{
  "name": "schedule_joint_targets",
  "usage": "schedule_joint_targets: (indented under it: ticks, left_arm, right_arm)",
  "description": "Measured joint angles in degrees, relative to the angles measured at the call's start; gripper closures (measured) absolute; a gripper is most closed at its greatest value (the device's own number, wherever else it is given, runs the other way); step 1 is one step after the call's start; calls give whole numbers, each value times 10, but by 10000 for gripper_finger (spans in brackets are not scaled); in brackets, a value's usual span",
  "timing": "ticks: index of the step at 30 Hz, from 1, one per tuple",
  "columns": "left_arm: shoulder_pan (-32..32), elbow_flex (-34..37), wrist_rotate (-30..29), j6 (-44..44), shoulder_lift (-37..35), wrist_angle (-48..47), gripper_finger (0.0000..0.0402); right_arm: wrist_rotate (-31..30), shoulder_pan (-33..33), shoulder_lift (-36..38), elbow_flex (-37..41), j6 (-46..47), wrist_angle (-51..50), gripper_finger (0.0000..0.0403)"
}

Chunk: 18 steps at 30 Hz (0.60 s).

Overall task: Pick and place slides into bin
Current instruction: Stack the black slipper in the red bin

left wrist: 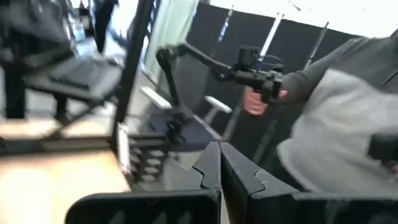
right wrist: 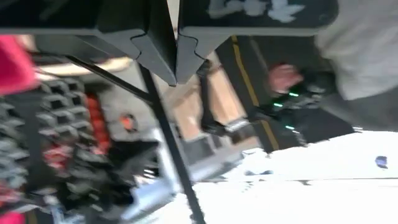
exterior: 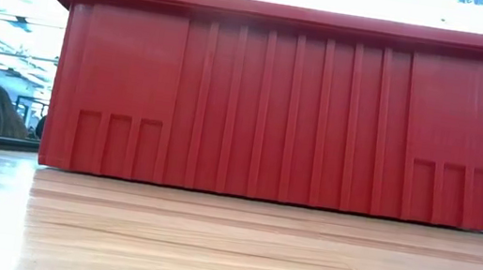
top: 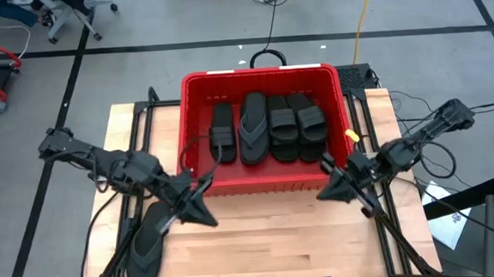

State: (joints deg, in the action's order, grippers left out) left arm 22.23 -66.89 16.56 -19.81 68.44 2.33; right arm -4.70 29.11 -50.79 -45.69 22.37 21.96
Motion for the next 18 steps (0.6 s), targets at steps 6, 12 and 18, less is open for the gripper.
schedule_joint_targets:
  ticks: [6, 12, 18]
  left_arm:
    - [81, 0, 3, -103, -2, -107, 401]
    - [210, 0, -59, -128, -1, -303, 401]
    - [318, 0, -143, -275, 0, -403, 401]
  right_arm:
    - [-81, 68, -50, -1, -7, 33, 403]
    - [-151, 100, -117, 0, -4, 55, 403]
    - [-148, 113, -164, 0, 27, 65, 403]
